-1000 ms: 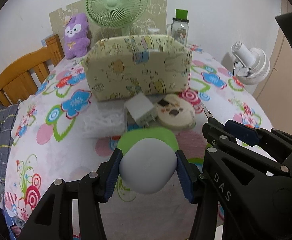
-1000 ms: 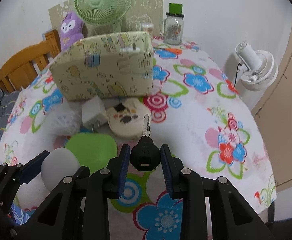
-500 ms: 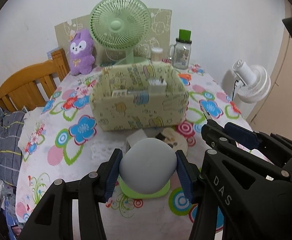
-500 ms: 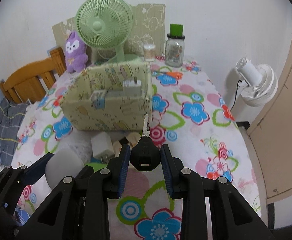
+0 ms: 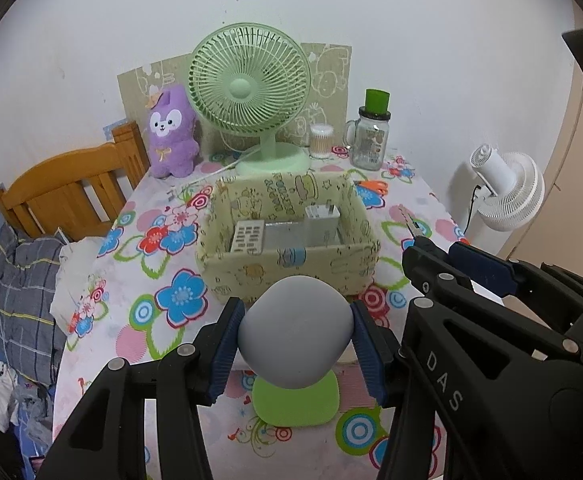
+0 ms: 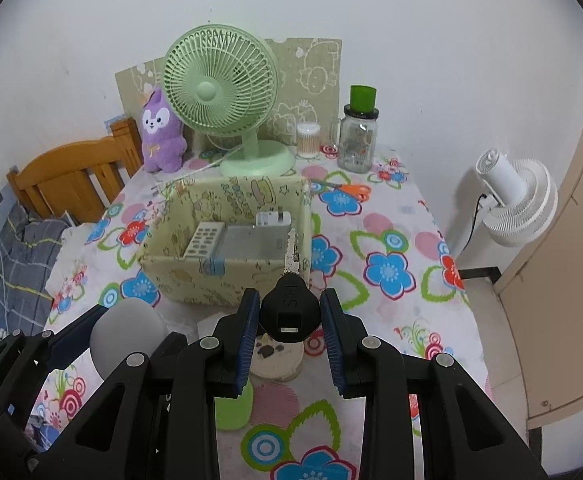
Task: Organize rigid objects
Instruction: 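Lift the puff and key fob and carry both toward the fabric box, then lower the puff and key fob into the box and open both tools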
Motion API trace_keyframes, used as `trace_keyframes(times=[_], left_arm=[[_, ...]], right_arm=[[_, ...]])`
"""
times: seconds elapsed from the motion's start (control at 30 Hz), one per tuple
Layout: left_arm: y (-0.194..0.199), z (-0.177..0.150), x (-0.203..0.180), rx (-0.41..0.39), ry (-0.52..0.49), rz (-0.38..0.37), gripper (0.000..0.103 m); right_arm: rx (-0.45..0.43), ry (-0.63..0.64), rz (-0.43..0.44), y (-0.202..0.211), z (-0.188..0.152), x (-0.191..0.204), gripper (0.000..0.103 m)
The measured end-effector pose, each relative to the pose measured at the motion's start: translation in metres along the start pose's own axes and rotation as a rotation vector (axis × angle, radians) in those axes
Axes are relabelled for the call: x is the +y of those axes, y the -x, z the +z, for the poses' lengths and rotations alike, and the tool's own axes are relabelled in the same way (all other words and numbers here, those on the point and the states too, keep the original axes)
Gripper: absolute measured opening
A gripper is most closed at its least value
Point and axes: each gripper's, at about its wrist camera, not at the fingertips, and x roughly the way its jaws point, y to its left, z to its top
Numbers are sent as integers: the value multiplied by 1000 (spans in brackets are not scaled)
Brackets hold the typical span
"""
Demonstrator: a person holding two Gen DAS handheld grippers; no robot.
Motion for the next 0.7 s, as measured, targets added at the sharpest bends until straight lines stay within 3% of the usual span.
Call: trace_keyframes(times=[0.7], left_arm=[[-9,36,-1,-28,75,81,55]], right_arm=[[-22,62,93,-16,42,-2,34]])
